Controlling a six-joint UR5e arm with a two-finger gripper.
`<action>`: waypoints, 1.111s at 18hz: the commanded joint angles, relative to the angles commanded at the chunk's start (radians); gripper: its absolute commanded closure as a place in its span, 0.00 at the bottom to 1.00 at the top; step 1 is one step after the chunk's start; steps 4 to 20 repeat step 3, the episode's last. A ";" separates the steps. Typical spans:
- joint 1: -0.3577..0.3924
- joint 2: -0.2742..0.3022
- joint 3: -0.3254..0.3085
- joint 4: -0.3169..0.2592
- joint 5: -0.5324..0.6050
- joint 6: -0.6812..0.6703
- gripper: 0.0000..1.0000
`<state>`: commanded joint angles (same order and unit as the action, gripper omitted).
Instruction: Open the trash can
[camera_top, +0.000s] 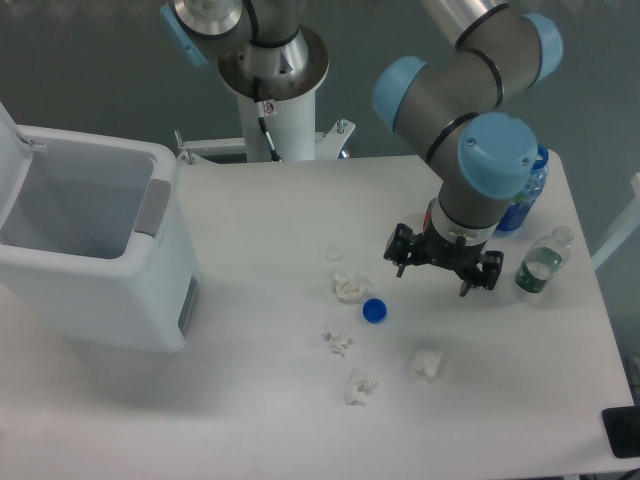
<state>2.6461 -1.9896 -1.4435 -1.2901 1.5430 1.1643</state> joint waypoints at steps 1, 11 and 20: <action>0.000 0.000 0.000 0.002 0.014 0.006 0.00; 0.002 -0.003 0.002 0.002 0.017 0.003 0.00; 0.002 -0.003 0.002 0.002 0.017 0.003 0.00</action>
